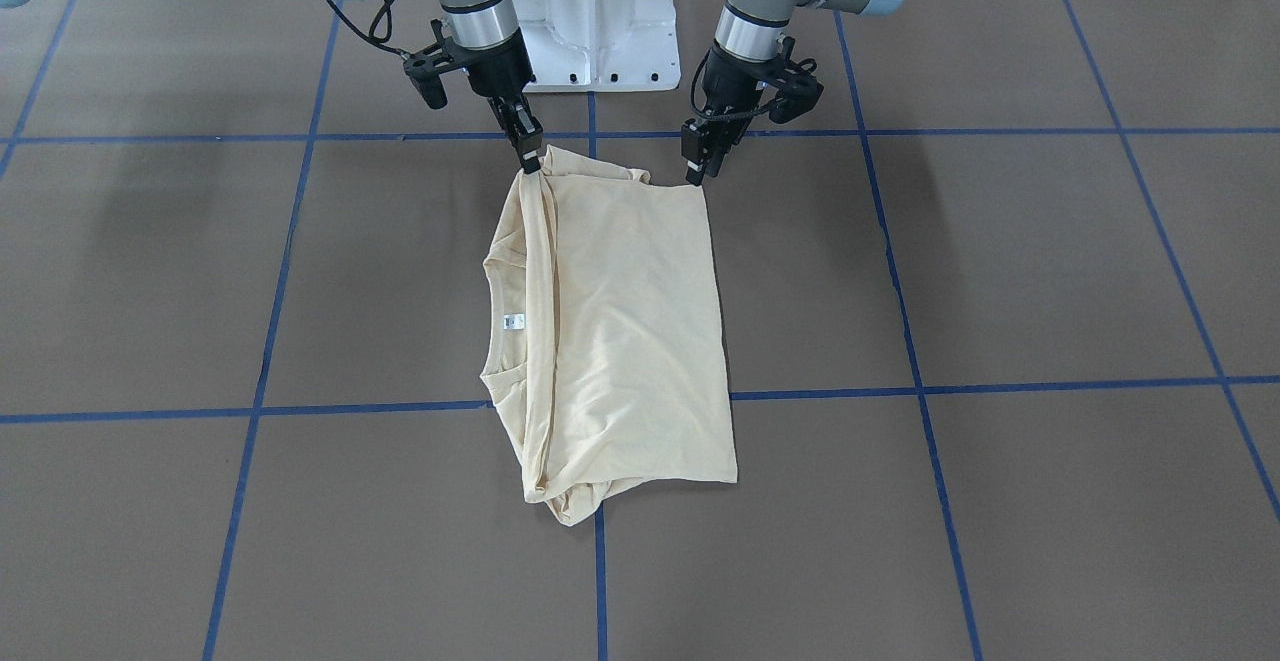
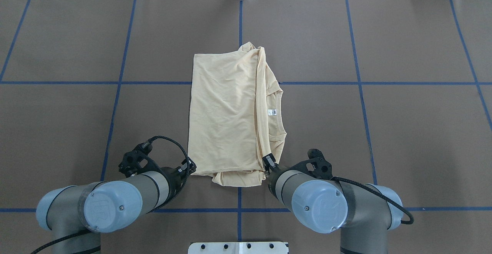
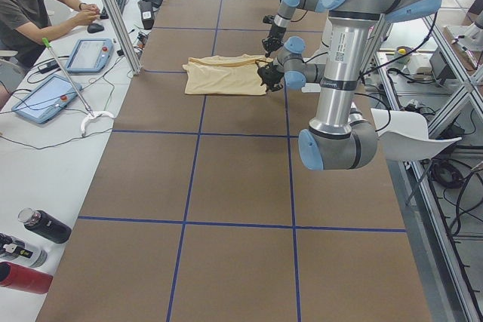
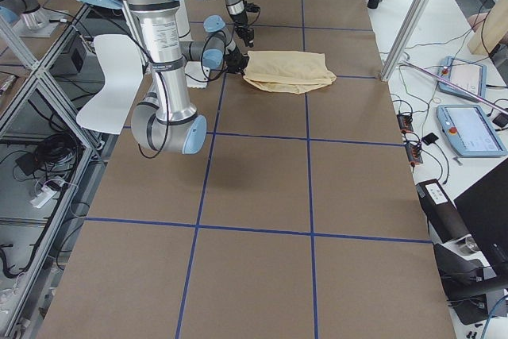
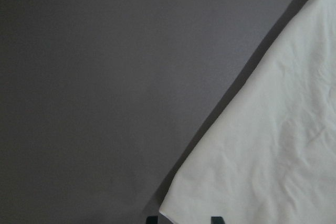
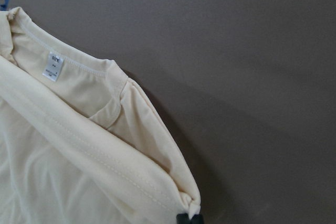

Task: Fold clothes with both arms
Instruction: 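Grasp the other near corner of the shirt with the left gripper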

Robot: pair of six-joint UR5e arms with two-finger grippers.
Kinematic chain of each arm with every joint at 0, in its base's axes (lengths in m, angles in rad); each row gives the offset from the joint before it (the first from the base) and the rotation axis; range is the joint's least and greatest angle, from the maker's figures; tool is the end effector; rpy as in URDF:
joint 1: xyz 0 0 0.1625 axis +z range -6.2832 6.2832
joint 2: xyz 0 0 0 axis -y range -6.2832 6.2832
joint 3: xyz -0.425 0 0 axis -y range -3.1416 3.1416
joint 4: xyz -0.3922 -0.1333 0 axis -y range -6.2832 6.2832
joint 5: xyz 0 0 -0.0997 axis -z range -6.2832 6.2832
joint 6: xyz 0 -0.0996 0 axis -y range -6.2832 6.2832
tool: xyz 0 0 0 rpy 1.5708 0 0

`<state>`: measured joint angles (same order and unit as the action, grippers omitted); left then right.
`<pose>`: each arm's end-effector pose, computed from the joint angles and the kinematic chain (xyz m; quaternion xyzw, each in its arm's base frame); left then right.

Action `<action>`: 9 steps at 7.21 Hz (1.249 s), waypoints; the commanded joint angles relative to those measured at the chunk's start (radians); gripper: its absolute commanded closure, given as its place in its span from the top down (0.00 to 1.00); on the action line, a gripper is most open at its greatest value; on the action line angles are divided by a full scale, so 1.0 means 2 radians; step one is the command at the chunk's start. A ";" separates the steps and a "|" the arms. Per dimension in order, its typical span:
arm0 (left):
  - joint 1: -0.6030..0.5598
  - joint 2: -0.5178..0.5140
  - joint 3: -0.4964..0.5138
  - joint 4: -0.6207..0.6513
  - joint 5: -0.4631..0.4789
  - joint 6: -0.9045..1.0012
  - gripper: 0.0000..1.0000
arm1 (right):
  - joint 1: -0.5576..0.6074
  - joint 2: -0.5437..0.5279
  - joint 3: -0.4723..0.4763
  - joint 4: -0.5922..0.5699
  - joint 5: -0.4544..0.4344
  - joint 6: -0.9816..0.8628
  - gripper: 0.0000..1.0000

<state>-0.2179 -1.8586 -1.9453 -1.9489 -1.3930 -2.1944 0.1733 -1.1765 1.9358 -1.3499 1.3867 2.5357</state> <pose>0.5189 -0.2695 0.2924 -0.0243 0.5005 -0.3933 0.7709 -0.5497 -0.2501 0.2566 -0.1059 -0.4637 0.5099 0.7168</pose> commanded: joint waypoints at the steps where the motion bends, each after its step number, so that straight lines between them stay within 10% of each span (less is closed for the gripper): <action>1: -0.001 -0.005 0.016 0.000 0.000 -0.005 0.44 | 0.000 0.000 0.000 0.000 0.000 0.000 0.00; 9: 0.002 -0.018 0.026 0.003 -0.002 -0.003 0.44 | 0.001 0.001 0.000 0.000 0.000 0.000 0.00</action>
<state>-0.2191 -1.8963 -1.8925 -1.9438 -1.3963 -2.2002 0.1749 -1.1763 1.9359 -1.3499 1.3867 2.5357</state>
